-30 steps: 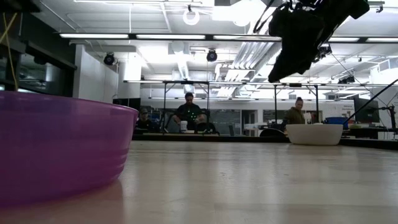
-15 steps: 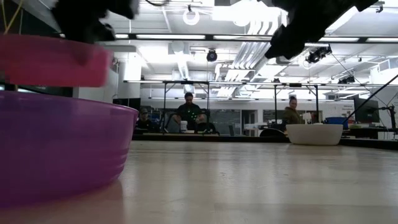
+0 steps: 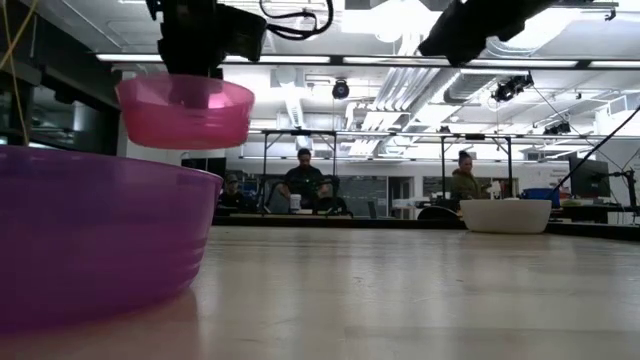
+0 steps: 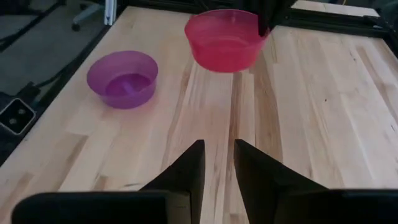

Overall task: Nest bowls inside each other
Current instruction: Stack the red bowl on the yellow bowl

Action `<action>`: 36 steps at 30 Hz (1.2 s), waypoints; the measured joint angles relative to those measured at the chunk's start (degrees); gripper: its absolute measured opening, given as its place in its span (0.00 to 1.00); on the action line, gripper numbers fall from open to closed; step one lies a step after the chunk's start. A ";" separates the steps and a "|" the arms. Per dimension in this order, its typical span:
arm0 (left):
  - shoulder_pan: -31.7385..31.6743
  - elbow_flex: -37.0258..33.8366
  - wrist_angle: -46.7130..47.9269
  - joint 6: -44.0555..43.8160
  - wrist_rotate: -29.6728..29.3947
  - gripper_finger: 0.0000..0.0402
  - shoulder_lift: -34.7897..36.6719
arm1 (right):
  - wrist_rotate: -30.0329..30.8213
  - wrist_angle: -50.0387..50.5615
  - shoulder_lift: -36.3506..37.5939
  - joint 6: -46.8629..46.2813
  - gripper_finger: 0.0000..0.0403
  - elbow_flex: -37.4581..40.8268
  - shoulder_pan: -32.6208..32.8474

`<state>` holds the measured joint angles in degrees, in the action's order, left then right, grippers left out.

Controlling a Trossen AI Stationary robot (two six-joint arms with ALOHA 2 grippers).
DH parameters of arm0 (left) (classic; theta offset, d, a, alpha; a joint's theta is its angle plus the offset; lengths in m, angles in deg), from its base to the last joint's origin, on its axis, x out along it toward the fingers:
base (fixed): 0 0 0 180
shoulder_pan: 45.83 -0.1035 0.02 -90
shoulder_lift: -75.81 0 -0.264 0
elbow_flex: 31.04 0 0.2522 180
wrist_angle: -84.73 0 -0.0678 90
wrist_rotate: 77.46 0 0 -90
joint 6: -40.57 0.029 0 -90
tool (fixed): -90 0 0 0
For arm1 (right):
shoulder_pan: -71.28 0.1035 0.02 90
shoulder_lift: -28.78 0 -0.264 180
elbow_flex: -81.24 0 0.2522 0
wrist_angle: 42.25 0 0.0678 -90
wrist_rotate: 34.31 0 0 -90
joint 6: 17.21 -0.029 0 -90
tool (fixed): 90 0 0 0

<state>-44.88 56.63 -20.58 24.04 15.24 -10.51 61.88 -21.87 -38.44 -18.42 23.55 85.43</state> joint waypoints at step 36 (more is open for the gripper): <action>-3.20 14.10 -1.51 10.08 2.97 0.00 -9.58 | 7.49 15.70 -25.94 19.63 0.20 -30.29 7.15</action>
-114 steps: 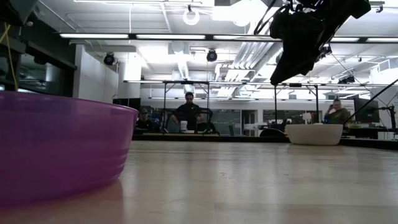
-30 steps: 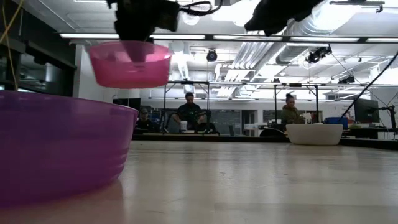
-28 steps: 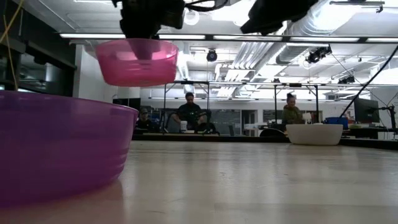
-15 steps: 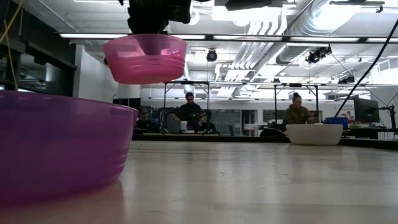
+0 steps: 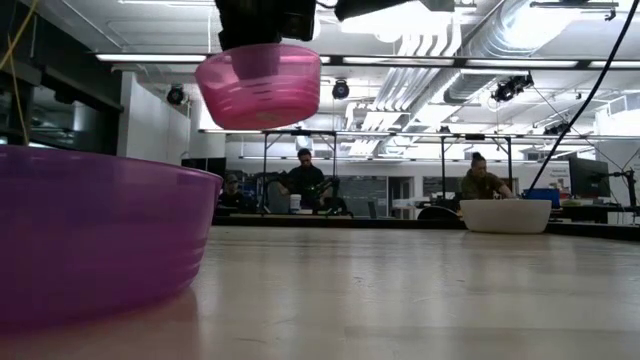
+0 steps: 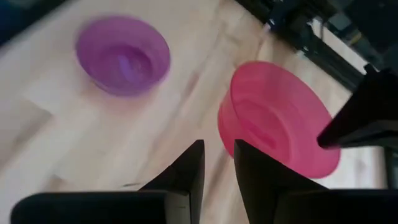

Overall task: Nest bowls inside each other
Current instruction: Stack the red bowl on the yellow bowl

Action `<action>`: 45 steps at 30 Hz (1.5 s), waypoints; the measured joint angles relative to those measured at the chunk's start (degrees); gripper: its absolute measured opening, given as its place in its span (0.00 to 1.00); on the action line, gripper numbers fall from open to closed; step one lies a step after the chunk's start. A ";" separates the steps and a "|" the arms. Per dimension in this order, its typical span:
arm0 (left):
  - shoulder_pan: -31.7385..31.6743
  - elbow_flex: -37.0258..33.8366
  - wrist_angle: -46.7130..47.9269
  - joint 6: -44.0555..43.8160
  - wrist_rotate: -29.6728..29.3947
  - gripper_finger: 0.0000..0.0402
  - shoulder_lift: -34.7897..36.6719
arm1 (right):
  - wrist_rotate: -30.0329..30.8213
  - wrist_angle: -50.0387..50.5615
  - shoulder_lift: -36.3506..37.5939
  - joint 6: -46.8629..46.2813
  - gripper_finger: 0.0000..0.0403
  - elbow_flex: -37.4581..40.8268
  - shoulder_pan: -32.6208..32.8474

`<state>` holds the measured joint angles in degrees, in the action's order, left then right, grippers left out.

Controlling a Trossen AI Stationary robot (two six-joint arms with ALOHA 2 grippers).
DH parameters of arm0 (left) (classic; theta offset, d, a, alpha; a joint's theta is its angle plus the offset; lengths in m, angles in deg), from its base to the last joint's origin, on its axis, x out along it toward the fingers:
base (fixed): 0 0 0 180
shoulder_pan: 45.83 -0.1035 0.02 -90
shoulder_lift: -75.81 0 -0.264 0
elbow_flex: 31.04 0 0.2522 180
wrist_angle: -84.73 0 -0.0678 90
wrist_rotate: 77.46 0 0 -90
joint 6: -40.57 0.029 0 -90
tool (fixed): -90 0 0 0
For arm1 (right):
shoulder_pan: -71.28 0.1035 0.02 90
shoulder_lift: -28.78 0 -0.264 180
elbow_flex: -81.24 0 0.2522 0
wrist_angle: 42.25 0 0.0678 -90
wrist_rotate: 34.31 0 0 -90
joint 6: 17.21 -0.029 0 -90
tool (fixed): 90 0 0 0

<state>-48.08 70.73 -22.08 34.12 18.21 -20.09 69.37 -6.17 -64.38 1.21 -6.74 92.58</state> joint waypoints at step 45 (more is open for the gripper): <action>-0.19 16.02 8.18 -2.30 5.95 0.00 -11.89 | 1.73 2.26 -0.05 8.63 0.20 -0.09 -0.03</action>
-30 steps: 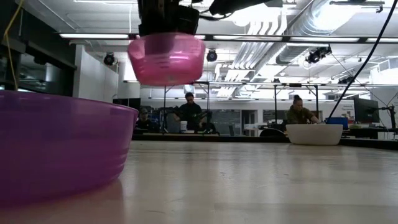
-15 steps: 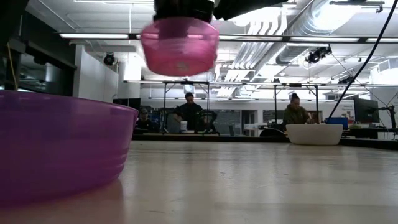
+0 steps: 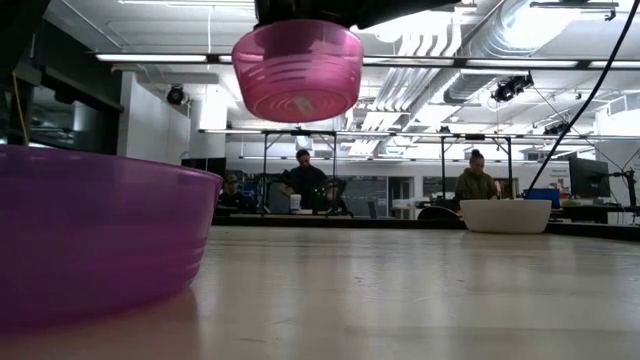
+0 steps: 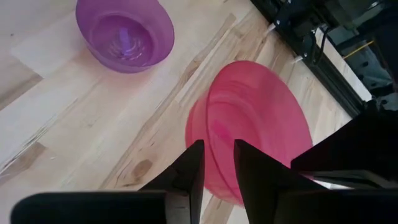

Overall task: Nest bowls inside each other
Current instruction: Stack the red bowl on the yellow bowl

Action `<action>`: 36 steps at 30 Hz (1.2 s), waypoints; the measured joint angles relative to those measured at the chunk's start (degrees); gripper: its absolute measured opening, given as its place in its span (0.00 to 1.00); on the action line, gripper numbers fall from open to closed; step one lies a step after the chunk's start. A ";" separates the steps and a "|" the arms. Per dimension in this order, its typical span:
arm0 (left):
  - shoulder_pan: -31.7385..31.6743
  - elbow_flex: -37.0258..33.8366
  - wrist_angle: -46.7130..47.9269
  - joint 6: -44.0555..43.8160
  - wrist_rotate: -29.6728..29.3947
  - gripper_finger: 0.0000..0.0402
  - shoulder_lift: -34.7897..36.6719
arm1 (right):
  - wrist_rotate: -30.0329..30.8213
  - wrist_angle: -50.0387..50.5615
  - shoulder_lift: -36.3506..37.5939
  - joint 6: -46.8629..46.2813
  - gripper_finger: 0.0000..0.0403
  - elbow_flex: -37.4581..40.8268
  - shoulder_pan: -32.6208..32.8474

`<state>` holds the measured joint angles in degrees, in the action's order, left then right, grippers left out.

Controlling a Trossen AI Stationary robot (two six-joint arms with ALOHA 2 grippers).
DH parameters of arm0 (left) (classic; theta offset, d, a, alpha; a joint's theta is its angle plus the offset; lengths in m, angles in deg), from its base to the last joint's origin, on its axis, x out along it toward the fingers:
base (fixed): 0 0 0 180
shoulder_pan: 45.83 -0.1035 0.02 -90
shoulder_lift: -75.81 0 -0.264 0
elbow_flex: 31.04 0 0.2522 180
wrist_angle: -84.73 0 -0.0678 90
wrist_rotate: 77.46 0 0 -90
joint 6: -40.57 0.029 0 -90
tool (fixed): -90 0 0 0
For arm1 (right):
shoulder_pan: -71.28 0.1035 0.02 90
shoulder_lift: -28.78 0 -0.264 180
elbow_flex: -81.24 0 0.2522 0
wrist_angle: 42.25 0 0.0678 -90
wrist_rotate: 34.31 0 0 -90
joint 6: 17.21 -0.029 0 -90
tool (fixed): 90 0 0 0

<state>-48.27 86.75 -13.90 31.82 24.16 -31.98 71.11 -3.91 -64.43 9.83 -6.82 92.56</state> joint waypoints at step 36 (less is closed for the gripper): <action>5.46 -0.04 -2.18 5.09 1.64 0.00 0.00 | -8.47 -1.27 0.02 0.24 0.20 0.00 0.00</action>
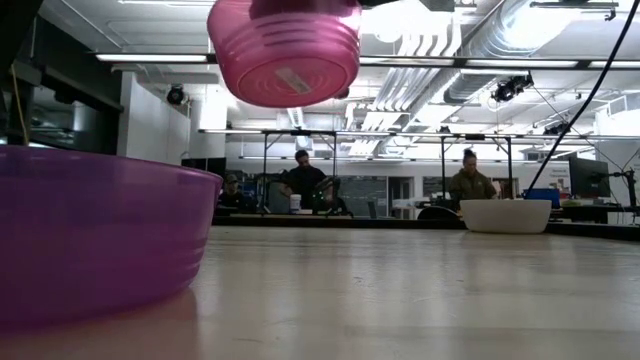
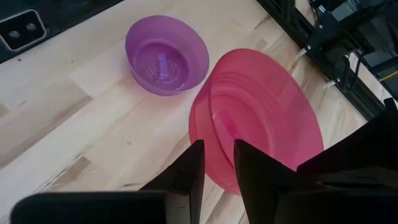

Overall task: Nest bowls inside each other
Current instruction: Stack the red bowl on the yellow bowl

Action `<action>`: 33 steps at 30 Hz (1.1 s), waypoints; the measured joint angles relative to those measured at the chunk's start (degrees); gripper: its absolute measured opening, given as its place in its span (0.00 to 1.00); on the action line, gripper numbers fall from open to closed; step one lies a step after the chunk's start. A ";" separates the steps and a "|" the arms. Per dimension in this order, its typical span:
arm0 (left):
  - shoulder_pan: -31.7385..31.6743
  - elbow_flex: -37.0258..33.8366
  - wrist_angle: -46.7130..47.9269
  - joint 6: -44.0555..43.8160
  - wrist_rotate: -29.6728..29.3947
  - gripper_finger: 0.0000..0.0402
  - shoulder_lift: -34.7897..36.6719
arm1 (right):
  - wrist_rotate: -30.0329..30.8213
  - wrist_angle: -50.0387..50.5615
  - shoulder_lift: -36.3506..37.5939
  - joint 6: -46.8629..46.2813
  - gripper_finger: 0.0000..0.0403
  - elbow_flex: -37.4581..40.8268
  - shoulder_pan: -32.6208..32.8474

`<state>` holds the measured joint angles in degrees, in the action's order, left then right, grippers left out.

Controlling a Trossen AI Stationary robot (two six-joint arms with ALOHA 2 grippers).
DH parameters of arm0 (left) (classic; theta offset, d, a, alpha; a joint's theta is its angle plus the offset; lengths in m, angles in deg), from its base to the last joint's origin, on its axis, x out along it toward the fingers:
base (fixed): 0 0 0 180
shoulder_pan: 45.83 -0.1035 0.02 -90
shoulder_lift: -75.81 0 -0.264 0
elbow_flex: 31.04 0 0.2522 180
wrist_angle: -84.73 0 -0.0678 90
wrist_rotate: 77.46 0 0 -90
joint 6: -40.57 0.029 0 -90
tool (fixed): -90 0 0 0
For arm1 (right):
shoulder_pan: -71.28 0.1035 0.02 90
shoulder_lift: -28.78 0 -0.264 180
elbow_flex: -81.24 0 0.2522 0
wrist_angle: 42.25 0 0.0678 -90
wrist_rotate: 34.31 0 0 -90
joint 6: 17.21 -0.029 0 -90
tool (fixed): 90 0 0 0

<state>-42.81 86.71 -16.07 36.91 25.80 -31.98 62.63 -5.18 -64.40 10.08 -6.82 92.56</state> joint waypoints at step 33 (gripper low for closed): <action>0.05 -0.09 -3.87 0.91 6.55 0.00 -0.02 | -1.77 -0.48 -0.81 0.16 0.10 -0.04 0.50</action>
<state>-42.76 86.62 -19.94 37.82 32.35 -32.00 60.87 -5.66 -65.21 10.23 -6.87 93.06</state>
